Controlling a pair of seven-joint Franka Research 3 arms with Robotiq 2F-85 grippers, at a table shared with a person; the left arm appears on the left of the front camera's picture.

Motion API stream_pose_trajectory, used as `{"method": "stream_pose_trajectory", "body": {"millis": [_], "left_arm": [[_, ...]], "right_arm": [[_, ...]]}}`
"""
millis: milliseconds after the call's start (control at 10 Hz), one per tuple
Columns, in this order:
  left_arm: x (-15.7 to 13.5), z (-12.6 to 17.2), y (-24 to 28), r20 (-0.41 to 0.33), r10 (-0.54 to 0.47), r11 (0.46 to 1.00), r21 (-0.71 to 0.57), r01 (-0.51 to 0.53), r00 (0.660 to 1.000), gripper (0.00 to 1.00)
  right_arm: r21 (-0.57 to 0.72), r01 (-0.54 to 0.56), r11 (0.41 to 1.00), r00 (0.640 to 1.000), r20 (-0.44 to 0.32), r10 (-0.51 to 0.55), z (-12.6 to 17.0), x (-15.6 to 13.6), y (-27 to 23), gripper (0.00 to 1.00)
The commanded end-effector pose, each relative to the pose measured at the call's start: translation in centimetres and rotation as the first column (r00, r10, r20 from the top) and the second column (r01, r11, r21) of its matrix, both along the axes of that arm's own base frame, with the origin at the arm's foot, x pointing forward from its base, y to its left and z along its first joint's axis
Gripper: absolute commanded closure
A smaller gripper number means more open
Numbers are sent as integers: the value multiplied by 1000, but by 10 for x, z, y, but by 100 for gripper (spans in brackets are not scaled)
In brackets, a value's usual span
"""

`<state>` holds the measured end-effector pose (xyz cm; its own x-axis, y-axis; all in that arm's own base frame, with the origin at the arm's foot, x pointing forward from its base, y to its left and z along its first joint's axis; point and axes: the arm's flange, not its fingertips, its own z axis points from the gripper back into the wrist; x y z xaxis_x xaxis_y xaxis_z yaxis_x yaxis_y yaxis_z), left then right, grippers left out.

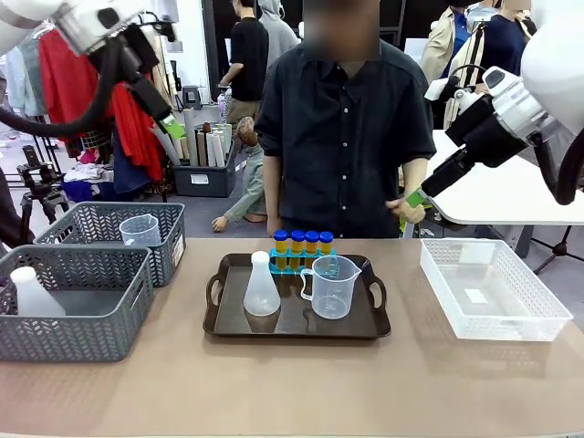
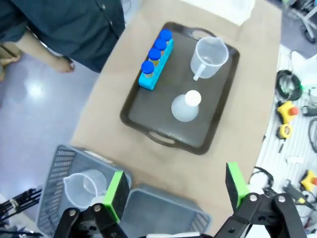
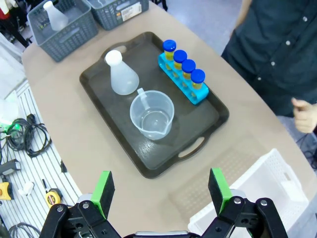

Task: Prepare the laboratory tools.
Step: Pick up one Small flask and place it on the Handle tray.

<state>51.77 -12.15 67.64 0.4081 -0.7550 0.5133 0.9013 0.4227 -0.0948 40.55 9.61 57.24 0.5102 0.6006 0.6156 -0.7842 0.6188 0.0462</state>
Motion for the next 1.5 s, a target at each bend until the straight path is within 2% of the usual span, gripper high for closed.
{"method": "stream_pose_trajectory", "body": {"millis": [0, 100, 300, 600, 700, 800, 1400], "left_arm": [[-6, -24, 12, 41, -54, 997, -48, 56, 998, 0], [-4, -39, 12, 81, -58, 997, -48, 62, 995, 0], [-2, -69, 13, 142, -144, 989, -14, 147, 979, 0], [-3, -82, 10, 180, -160, 985, -37, 169, 971, 0], [-4, -81, 8, 180, -162, 985, -30, 170, 970, 0], [8, -84, 6, 145, -151, 988, -1, 153, 978, 0], [8, -84, 6, 145, -151, 988, -1, 153, 978, 0]], "right_arm": [[24, -8, 1000, 1000, 0, 8, 1, 1, 0, 0], [24, -8, 1000, 1000, 0, 8, 1, 1, 0, 0], [24, -8, 1000, 1000, 0, 8, 1, 1, 0, 0], [24, -8, 1000, 1000, 0, 8, 1, 1, 0, 0], [24, -8, 1000, 1000, 0, 8, 1, 1, 0, 0], [24, -8, 1000, 1000, 0, 8, 1, 1, 0, 0], [24, -8, 1000, 1000, 0, 8, 1, 1, 0, 0]]}}
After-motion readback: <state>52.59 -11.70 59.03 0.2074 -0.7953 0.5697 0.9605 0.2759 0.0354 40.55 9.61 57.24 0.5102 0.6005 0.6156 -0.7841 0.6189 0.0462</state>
